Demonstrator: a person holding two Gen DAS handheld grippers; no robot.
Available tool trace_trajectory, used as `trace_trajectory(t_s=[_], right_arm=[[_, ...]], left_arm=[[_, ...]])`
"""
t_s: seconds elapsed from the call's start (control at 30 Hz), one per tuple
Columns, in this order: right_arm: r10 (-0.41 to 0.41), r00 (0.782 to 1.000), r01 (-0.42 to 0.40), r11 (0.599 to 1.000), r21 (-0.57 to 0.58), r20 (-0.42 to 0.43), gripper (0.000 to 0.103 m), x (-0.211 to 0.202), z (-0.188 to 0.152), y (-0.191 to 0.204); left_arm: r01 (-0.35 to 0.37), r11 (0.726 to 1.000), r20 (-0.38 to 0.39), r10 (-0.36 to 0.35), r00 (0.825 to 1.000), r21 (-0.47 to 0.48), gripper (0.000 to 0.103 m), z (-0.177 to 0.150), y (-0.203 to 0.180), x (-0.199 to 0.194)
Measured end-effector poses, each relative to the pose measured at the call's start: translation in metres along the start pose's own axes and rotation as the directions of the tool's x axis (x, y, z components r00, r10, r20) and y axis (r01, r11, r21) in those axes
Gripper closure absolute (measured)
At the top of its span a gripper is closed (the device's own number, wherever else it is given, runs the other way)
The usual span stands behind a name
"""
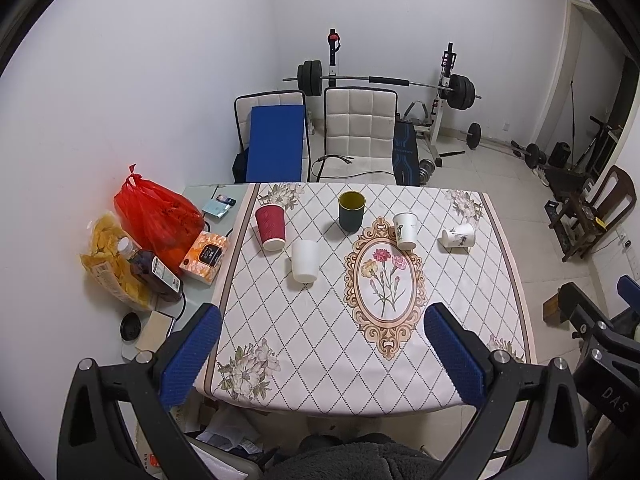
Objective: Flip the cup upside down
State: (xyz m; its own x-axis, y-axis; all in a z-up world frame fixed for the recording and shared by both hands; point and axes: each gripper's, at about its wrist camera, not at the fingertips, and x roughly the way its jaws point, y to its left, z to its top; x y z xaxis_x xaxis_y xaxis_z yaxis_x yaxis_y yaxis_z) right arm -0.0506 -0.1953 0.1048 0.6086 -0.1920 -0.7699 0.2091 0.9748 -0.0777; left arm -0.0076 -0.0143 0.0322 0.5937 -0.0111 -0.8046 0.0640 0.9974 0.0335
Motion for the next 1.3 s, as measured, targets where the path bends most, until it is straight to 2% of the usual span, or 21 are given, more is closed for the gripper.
trace_trajectory(t_s=[1.3], right_arm=[[0.009, 1.0, -0.009, 1.0, 0.016, 0.019, 0.0, 0.002, 0.003, -0.012]], left_arm=[[0.003, 1.0, 0.008, -0.003, 1.0, -0.006, 0.0, 0.003, -0.004, -0.008]])
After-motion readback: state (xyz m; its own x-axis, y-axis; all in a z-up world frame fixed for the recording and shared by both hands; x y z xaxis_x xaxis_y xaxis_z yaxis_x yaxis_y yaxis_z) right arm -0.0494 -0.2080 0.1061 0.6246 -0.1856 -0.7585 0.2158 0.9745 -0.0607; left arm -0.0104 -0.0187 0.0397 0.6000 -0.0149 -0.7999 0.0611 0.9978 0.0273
